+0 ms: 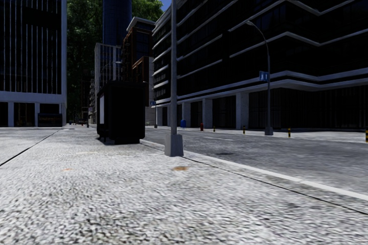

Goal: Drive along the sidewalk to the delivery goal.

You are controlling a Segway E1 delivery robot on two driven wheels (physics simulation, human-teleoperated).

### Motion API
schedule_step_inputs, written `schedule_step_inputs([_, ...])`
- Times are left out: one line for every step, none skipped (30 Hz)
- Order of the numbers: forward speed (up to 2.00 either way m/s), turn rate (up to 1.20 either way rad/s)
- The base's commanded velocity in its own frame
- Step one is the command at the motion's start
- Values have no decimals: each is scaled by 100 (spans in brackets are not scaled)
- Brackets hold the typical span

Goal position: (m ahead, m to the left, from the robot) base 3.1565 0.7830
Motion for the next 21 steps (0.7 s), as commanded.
schedule_step_inputs([164, 0])
schedule_step_inputs([164, 0])
schedule_step_inputs([164, 0])
schedule_step_inputs([164, 0])
schedule_step_inputs([164, 0])
schedule_step_inputs([164, 0])
schedule_step_inputs([164, 0])
schedule_step_inputs([164, 15])
schedule_step_inputs([164, 20])
schedule_step_inputs([162, 25])
schedule_step_inputs([162, 25])
schedule_step_inputs([160, 28])
schedule_step_inputs([156, 29])
schedule_step_inputs([148, 29])
schedule_step_inputs([148, 29])
schedule_step_inputs([138, 29])
schedule_step_inputs([129, 29])
schedule_step_inputs([123, 36])
schedule_step_inputs([121, 43])
schedule_step_inputs([121, 43])
schedule_step_inputs([119, 45])
